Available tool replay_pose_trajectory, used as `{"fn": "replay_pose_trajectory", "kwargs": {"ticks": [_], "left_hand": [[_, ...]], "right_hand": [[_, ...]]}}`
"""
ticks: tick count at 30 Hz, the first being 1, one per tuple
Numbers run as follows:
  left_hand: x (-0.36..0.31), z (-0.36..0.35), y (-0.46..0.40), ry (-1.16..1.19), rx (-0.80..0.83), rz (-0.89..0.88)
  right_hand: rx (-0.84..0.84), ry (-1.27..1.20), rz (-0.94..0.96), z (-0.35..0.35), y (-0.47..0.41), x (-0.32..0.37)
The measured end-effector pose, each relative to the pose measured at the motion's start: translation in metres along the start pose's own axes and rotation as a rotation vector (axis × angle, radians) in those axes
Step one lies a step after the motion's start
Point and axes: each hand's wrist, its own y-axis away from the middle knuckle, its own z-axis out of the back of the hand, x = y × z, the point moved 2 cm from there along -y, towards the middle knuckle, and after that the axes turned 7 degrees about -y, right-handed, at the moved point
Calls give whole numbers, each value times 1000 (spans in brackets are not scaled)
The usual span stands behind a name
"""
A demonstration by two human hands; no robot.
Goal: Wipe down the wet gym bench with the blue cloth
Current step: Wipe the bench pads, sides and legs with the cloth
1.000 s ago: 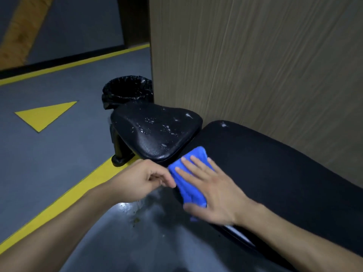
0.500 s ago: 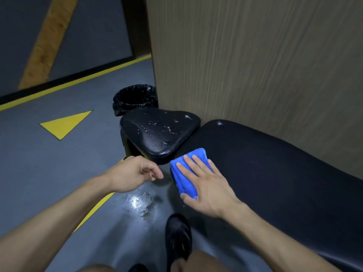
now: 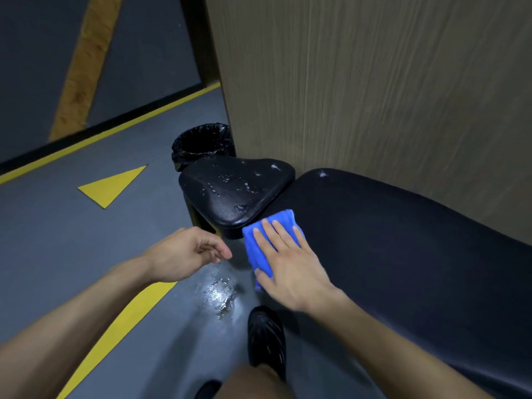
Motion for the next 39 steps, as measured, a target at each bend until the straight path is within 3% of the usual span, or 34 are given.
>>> {"fn": "replay_pose_trajectory", "kwargs": {"ticks": [2,5,7,11,15,17,19,22,26,28,31,34,36,39], "left_hand": [[2,-1,-1,-5,3,6],[1,-2,-4,-29,31,5],[-4,-1,-8,-38,39,-17],[-9,-1,-19,-64,-7,-73],[-8,0,-44,-21,-35,-152],[-5,0,-58,-16,-18,-193],[0,3,-72,-69,-8,-246],[9,10,-84,-44,-21,-321],[24,20,-95,-33,-14,-374],[31,27,-103,-95,-5,-391],[36,44,-116,-121,6,-424],[37,59,-129,-148,17,-445],[40,68,-134,-176,25,-448],[44,82,-138,-227,70,-456]], "right_hand": [[-27,-34,40,6,46,-17],[71,-79,41,20,69,-47],[106,-102,-47,28,47,-62],[-35,-69,-314,26,-11,-75],[35,-86,-54,13,-16,-55],[70,-135,-14,20,-26,-78],[3,-107,-116,25,-49,-122],[-129,-64,-433,34,-80,-183],[-133,-35,-587,29,-133,-189],[-106,-11,-528,26,-156,-164],[-33,-25,-251,15,-144,-118],[14,-139,-139,20,-114,-126],[-61,-130,-255,29,-112,-169],[-148,-104,-615,44,-123,-223]]}}
